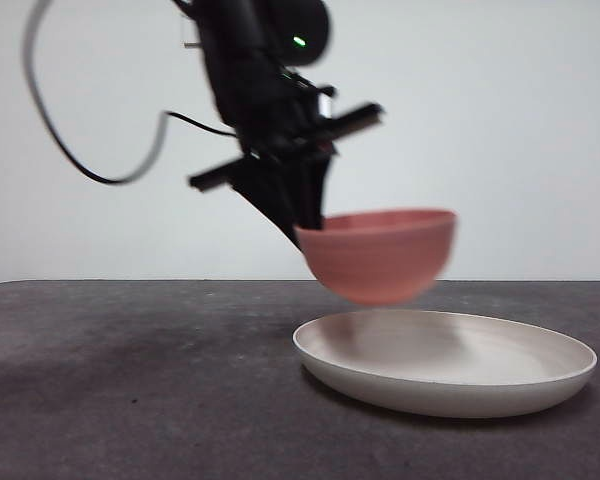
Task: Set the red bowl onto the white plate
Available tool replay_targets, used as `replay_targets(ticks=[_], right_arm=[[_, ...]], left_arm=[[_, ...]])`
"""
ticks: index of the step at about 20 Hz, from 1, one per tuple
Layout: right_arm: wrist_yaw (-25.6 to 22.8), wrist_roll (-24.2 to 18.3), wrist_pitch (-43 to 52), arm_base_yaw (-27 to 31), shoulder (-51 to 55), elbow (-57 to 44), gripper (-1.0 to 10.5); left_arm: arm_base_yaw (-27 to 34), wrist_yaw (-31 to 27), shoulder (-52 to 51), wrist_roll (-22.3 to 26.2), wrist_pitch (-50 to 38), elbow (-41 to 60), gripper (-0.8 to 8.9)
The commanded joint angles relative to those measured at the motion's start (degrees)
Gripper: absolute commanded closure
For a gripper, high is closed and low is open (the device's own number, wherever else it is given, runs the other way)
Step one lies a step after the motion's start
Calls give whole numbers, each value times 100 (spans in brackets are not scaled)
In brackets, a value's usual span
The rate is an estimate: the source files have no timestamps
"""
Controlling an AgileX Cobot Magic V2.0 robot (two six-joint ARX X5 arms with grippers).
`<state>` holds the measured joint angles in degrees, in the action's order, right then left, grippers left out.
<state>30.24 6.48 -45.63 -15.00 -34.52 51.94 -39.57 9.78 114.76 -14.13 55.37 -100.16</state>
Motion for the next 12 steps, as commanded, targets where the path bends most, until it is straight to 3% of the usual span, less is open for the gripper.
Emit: replay_targets(ticks=[1, 6, 12], right_arm=[[22, 81, 42, -35, -17, 87, 402], [24, 85, 42, -35, -17, 87, 402], [22, 103, 48, -35, -17, 87, 402]], left_arm=[[-229, 2, 656, 17, 243, -723, 799], [-485, 2, 1541, 61, 645, -1762, 799], [-518, -225, 1851, 195, 852, -1847, 799]])
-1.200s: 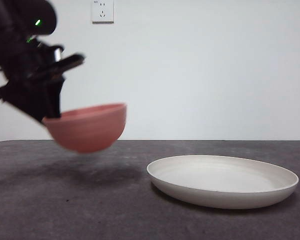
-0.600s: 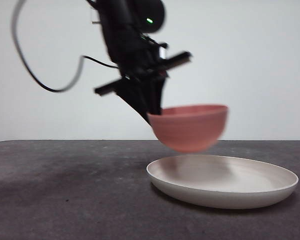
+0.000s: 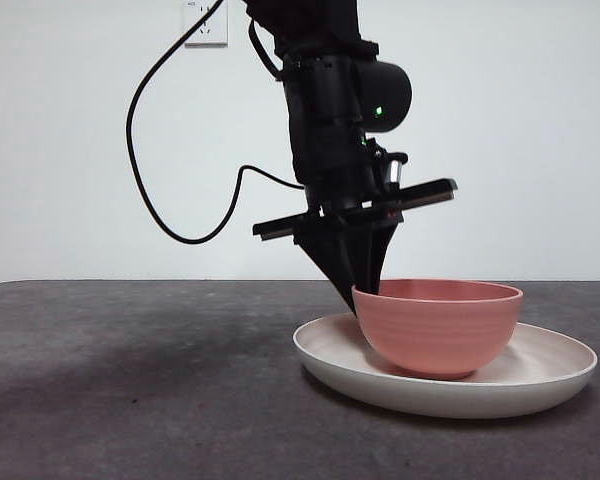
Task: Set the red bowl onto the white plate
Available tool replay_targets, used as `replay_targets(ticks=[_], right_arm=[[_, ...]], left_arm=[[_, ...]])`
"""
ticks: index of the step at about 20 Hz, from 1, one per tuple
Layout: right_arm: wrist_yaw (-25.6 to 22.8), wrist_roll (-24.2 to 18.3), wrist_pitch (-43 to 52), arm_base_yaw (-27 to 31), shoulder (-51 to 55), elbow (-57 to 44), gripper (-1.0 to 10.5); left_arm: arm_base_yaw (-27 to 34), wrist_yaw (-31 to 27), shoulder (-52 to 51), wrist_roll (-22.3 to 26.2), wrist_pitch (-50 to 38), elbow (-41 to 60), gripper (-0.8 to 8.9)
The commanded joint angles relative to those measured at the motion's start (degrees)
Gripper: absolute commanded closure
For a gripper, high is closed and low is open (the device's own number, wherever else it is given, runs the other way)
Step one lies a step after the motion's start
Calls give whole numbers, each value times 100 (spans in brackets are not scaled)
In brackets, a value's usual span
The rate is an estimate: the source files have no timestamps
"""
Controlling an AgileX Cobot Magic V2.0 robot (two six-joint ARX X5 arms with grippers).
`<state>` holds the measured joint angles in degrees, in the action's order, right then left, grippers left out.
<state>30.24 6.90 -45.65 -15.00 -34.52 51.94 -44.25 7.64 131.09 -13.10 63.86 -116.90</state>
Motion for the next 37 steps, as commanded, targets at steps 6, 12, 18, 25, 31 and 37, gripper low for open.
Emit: replay_targets(ticks=[6, 12, 18, 25, 31, 37], right_arm=[[20, 59, 52, -35, -17, 87, 402], [20, 61, 52, -35, -20, 87, 402], [20, 61, 55, -35, -17, 87, 402], [20, 63, 52, -35, -17, 87, 402], [20, 153, 50, -35, -20, 87, 402], [20, 177, 35, -35, -20, 87, 402]], left_arm=[[-77, -4, 225, 186, -35, -173, 706], [-72, 190, 164, 184, 7, -179, 350], [-72, 186, -472, 356, 83, -179, 274], [-101, 157, -1971, 730, 535, -177, 275], [-114, 136, -3265, 1270, 1270, -166, 280], [-114, 146, -4496, 1502, 1298, 238, 282]])
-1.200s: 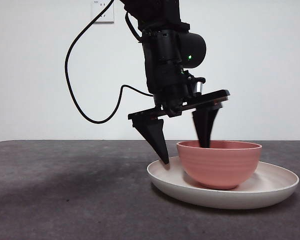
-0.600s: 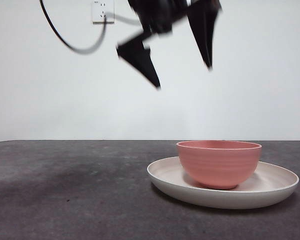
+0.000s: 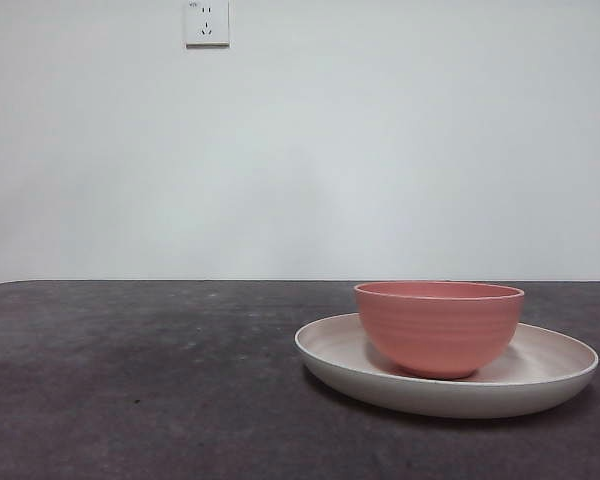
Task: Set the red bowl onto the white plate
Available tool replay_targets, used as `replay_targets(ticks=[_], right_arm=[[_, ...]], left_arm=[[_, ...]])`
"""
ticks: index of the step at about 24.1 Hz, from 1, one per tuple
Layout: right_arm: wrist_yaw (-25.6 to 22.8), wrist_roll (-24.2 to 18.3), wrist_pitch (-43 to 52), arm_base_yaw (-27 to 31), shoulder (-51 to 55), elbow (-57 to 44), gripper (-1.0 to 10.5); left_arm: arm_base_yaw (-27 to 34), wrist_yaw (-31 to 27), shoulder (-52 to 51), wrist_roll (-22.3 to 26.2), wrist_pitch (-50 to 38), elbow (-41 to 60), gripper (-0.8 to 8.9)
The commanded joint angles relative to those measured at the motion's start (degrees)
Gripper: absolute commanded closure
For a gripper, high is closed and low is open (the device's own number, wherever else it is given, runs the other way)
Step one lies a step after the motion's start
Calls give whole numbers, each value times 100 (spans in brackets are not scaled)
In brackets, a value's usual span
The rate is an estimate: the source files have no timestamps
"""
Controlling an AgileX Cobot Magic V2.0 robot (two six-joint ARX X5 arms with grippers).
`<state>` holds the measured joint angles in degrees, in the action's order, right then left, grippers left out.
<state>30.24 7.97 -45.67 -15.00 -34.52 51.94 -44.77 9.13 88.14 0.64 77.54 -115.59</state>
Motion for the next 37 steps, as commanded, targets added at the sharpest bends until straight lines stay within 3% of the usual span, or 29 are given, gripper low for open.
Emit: replay_targets(ticks=[1, 5, 9, 13, 27, 37], right_arm=[[17, 70, 37, -35, -20, 87, 402], [20, 70, 37, -35, -22, 87, 402], [20, 68, 35, -35, -24, 87, 402], [20, 68, 35, -35, -24, 87, 402], [15, 304, -219, -35, -168, 87, 402], [-17, 205, -280, 291, -1362, 87, 403]], left_arm=[[-61, -2, -494, 129, -175, 385, 282], [-61, 101, -2015, 125, -1097, 2269, 282], [-61, 754, -3580, -39, -1965, 4168, 282], [-61, 739, -4778, -898, -2664, 5438, 282], [-61, 699, -5421, -931, -2769, 5777, 282], [-61, 699, -5421, -931, -2771, 5775, 282]])
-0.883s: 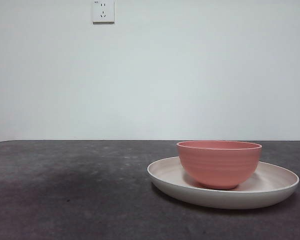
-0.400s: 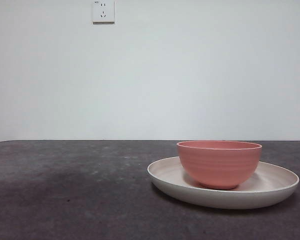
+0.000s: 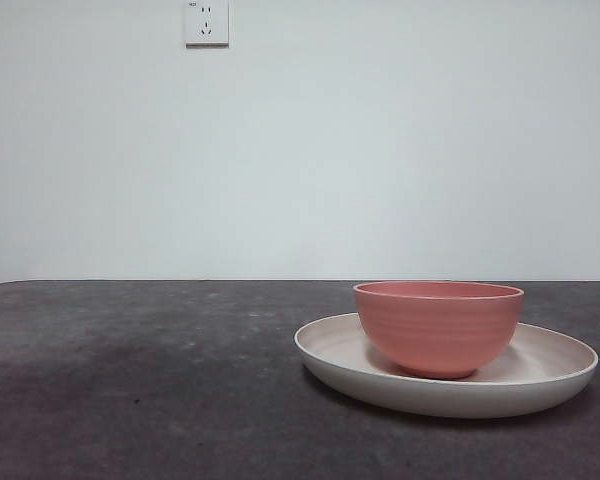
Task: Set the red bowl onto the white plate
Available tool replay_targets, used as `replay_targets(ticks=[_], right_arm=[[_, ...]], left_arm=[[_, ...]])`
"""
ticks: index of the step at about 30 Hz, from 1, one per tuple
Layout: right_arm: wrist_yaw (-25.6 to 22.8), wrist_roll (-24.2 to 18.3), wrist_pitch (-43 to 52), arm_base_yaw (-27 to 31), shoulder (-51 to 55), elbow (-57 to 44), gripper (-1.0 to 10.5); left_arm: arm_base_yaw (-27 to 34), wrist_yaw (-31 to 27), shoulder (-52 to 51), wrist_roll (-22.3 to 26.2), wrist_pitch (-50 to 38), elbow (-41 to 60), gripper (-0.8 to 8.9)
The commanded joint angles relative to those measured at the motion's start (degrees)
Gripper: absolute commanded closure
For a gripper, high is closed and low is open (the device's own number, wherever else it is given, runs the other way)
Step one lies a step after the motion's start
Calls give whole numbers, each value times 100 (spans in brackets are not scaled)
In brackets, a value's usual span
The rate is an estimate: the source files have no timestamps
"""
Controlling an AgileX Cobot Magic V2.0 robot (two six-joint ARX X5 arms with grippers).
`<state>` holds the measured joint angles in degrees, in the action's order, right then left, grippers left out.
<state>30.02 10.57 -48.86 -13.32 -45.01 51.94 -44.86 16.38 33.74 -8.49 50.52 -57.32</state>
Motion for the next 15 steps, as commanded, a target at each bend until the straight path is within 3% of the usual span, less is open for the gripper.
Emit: replay_targets(ticks=[1, 7, 11, 15], right_arm=[[2, -109, 44, 205, -463, 87, 404], [387, -570, 234, 909, -1585, 87, 465], [922, -614, 573, 1327, -2422, 87, 480], [1075, -612, 938, 1565, -3211, 87, 483]], left_arm=[[-52, -26, 20, -15, -70, -52, 282], [-52, -24, 20, -17, -70, -52, 282], [-52, -26, 20, -17, -70, -52, 282], [-52, -26, 20, -17, -72, -52, 282]])
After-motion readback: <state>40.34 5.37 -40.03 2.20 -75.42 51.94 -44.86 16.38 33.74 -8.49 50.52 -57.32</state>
